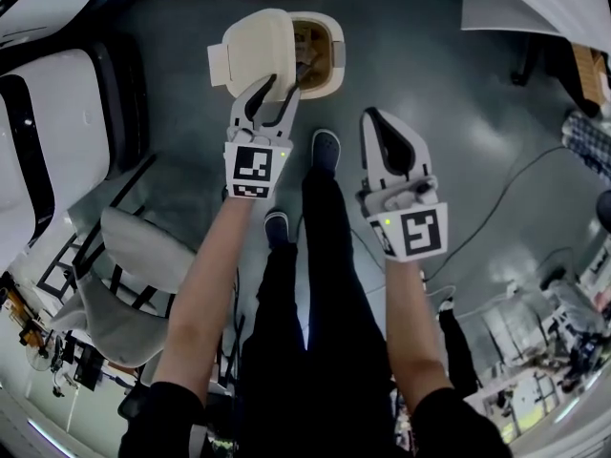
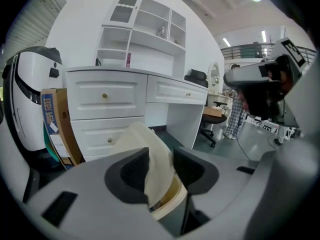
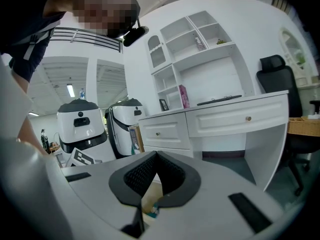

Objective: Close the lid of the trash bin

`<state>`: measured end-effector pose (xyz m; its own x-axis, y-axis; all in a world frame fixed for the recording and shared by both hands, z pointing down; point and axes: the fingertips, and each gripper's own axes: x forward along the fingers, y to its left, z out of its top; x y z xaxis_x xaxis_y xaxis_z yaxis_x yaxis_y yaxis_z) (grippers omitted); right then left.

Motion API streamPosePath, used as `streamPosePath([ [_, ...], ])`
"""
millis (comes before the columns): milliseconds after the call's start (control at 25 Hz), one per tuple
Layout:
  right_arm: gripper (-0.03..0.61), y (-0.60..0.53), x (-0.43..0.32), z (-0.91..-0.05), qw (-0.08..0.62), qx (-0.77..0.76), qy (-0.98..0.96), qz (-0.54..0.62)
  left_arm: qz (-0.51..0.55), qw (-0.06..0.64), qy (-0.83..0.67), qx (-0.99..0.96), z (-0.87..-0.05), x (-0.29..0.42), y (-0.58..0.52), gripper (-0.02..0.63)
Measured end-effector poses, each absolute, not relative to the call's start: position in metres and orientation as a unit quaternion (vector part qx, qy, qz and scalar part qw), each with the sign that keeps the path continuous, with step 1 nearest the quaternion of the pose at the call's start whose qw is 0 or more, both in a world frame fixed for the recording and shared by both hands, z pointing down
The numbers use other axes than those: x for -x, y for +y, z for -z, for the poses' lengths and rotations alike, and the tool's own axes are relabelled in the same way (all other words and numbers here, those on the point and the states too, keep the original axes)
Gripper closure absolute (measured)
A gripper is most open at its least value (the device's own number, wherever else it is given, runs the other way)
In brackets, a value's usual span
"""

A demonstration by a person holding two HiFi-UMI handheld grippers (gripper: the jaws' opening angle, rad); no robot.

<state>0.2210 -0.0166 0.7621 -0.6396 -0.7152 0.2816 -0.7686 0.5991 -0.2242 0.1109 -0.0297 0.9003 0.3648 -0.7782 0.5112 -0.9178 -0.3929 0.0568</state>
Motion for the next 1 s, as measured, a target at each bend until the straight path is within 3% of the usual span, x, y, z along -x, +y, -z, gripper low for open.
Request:
streamPosePath([
  [560,0.574,-0.024,-0.229,-0.792,0.085,-0.423,-0.885,-0.176,-0.216,0.176,-0.475,-0.835,-0.942,-0.151,-0.039,0.465],
  [1000,0.574,-0.024,-0.227,-0.814,0.097,-0.415,-0.886,-0.182,-0.232,0.219,-0.454,-0.832,-0.987,-0.172,-0.045,0.465],
])
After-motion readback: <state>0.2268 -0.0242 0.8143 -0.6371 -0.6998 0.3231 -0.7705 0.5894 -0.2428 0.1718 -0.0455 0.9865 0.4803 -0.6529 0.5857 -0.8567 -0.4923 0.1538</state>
